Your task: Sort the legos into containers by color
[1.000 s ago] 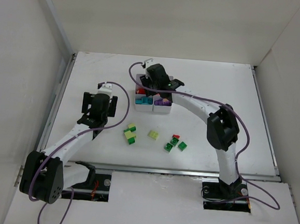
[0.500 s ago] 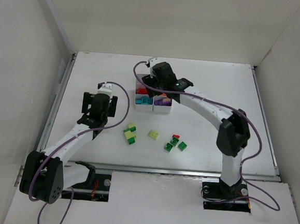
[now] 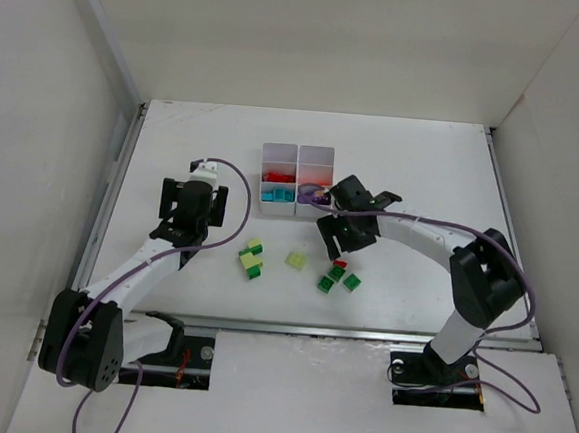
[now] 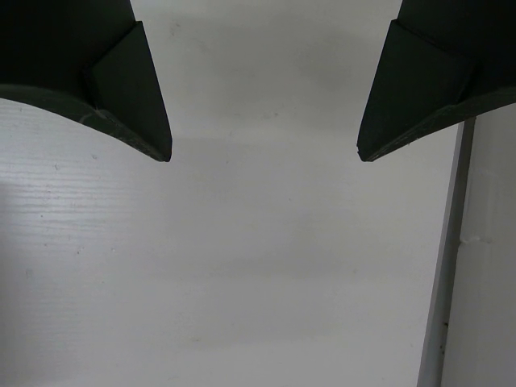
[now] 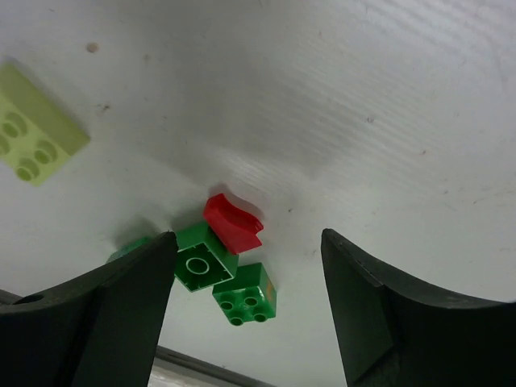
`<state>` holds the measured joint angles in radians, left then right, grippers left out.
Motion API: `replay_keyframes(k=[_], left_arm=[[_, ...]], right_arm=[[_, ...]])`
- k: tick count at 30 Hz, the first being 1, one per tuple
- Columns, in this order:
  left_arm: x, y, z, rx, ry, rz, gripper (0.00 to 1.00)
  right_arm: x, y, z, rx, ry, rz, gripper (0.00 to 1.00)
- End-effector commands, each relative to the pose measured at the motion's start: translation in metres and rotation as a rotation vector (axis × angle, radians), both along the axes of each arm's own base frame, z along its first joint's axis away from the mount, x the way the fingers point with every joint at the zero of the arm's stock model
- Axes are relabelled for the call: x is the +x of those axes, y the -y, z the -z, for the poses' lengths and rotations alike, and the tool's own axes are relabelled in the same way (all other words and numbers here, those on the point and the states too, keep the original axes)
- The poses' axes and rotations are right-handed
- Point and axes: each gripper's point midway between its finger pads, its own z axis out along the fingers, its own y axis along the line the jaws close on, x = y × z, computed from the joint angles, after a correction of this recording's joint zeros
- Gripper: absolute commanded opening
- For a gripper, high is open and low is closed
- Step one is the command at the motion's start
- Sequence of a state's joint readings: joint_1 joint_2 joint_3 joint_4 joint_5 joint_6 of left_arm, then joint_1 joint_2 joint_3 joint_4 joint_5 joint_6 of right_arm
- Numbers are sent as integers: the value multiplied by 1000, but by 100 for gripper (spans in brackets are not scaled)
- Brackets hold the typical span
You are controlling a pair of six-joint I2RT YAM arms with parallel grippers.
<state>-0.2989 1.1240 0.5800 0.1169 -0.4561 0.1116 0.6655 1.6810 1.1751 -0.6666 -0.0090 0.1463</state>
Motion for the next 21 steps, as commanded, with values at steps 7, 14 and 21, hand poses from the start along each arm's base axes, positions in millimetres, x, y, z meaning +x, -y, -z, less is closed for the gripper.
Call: replay_keyframes(k=[7,14,21], left_arm=[[1,2,-1,-36,29,-3,100],[1,0,-4,-26,37,-7,100],[1,0,-4,-26,37,-7,100]], right_arm=[[-3,-4,16,32,-79,74,79],[-4,-4,28,14,-101,75,64],[-8,-7,34,10,-124,62,54]])
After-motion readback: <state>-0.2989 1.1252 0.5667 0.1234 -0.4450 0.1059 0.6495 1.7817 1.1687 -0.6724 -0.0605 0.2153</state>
